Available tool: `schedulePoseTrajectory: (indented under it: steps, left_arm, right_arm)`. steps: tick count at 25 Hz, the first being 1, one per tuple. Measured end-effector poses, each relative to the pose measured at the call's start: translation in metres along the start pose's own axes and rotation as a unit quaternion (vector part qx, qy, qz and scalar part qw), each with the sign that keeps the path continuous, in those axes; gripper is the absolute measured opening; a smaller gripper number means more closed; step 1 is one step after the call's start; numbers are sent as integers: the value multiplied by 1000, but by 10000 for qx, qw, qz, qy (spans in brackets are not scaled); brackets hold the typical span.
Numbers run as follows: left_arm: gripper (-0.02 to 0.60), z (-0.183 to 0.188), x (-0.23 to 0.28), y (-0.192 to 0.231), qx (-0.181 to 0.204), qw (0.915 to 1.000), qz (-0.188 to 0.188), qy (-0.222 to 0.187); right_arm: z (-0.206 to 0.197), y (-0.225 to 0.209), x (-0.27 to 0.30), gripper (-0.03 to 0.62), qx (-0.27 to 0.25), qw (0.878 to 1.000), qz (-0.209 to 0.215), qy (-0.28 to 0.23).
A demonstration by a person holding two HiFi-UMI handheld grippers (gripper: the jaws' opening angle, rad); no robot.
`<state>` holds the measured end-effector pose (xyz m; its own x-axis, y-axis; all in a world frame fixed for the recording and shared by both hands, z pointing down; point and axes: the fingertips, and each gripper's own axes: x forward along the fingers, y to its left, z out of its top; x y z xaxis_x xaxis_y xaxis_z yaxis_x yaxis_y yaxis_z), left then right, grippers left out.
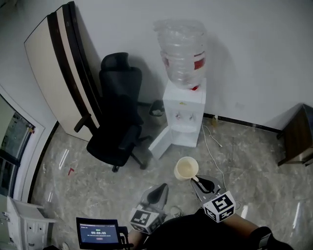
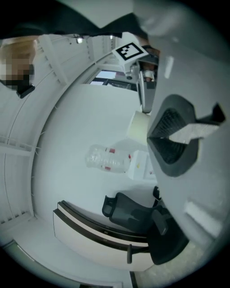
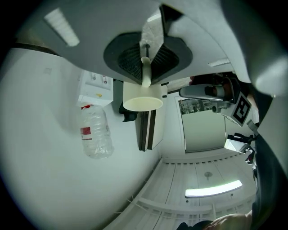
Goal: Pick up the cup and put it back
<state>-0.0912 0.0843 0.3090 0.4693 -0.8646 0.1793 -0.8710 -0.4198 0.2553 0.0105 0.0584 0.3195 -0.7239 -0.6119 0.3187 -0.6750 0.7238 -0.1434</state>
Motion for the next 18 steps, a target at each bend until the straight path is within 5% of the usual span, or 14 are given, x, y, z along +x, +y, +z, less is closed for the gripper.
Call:
schedulePoseTrajectory:
  steps: [6, 18]
  left_arm:
    - [5, 0, -9, -31, -68, 9997, -218, -120]
    - [5, -13, -18, -177, 187, 9994, -292, -57]
  right_arm:
    - [0, 15, -43, 51, -155, 9999, -51, -38]
    - [-30, 0, -167, 51, -402, 9991, 137, -71]
